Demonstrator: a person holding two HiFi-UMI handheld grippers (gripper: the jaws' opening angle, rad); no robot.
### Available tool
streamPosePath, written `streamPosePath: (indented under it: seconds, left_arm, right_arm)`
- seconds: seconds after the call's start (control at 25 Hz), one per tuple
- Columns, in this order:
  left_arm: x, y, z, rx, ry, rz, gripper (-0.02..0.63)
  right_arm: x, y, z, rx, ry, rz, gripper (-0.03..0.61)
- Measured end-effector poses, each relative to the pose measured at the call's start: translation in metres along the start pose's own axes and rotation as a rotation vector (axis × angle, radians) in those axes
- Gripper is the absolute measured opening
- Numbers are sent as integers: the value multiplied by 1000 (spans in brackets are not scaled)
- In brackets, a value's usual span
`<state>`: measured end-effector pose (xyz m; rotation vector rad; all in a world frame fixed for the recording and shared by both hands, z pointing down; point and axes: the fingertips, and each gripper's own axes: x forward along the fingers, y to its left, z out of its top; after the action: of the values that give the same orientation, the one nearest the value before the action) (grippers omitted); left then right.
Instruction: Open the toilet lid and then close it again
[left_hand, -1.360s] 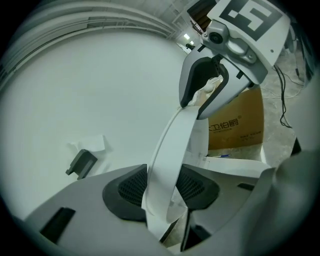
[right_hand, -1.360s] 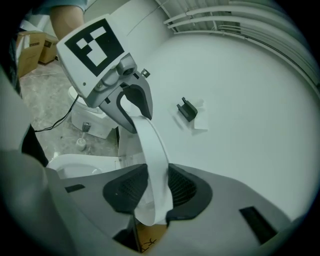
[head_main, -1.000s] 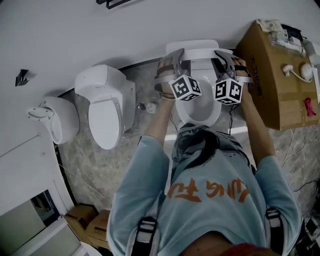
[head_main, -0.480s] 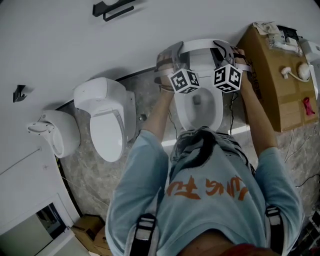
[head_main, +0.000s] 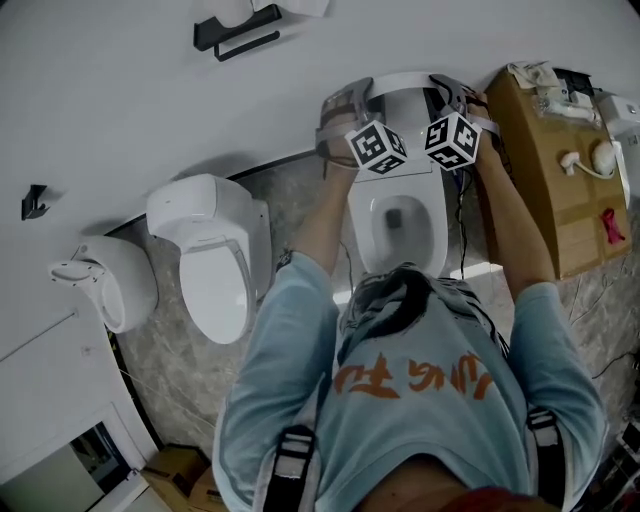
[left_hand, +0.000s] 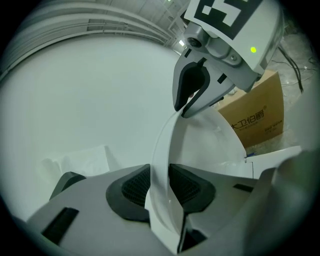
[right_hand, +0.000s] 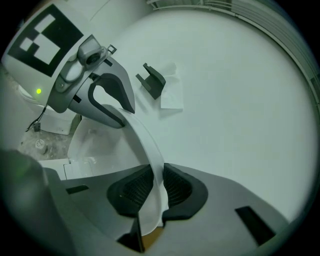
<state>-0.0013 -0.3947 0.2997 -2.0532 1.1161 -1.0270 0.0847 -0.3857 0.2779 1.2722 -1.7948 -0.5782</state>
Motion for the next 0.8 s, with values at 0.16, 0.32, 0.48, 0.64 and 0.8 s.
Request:
streamPosePath:
  seconds: [0.16, 0.32, 0.48, 0.64, 0.8]
  left_arm:
    - [24, 11, -5, -18, 8, -32, 127]
    - [41, 19, -9, -33, 18, -47, 127]
    - [57, 25, -11, -43, 41, -91, 129]
    - [63, 24, -18, -43, 75, -154, 129]
    - [60, 25, -19, -70, 85, -130, 154]
  right_arm:
    - [26, -9, 2, -6, 31, 0, 58]
    - [46, -15, 3, -14, 51, 6, 51]
    - [62, -20, 4, -36, 69, 20, 49]
    - [70, -16, 2, -35, 90, 40, 85]
    - [63, -21, 3, -39, 67, 54, 117]
